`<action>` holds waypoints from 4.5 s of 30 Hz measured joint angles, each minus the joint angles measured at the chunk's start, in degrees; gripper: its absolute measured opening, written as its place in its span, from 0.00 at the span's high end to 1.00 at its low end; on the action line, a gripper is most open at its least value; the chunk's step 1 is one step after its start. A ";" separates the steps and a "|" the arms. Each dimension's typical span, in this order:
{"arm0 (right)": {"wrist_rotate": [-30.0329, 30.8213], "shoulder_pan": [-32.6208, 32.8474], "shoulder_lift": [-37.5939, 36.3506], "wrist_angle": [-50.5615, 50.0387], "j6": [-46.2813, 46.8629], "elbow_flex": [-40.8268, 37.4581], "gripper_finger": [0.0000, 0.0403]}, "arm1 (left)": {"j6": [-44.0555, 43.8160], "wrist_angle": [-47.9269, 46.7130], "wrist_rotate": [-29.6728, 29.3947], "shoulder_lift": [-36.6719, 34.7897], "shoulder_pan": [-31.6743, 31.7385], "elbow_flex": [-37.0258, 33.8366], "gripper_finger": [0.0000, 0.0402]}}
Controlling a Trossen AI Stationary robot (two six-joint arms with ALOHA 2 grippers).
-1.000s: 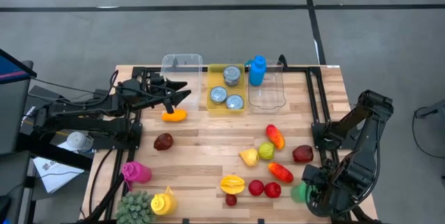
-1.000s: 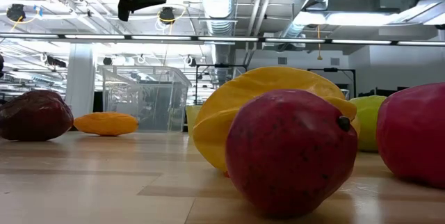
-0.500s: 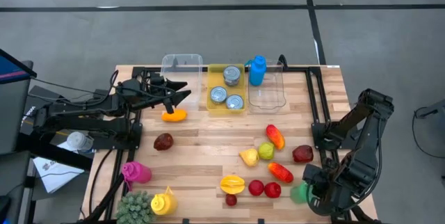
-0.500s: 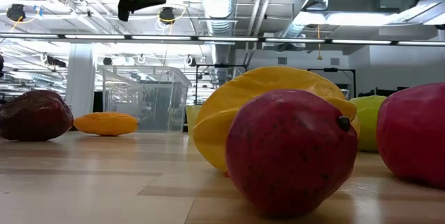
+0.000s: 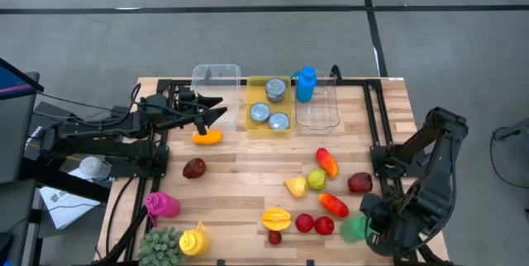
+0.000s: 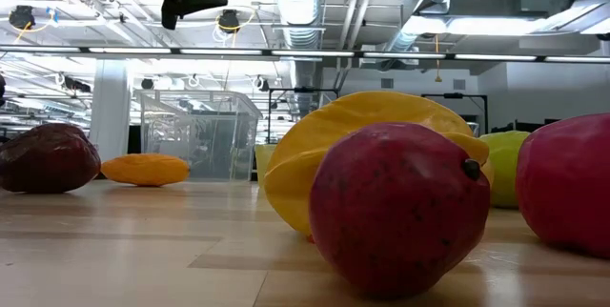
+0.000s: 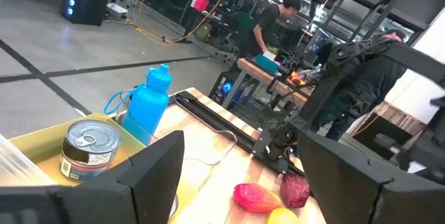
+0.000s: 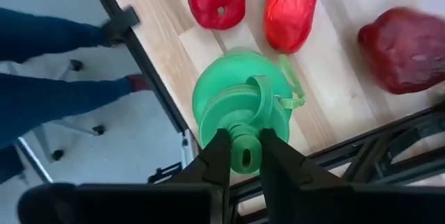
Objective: Pick & Place Food Item
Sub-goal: Put the green tumbler into the transparent bin, then put the pink tumbler into the transparent bin
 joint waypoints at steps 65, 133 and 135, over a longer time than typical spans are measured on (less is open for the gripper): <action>-0.95 -104.85 12.85 0.87 -88.91 11.91 0.89 | 0.02 0.01 -0.26 0.00 -0.02 0.00 0.32; -0.23 -106.49 -2.31 8.95 -93.35 16.98 0.45 | 0.35 -68.12 5.27 9.65 -20.91 36.34 0.32; -0.27 -105.95 -3.90 8.97 -92.25 16.98 0.45 | -3.16 -73.51 5.29 12.28 -26.12 40.00 0.32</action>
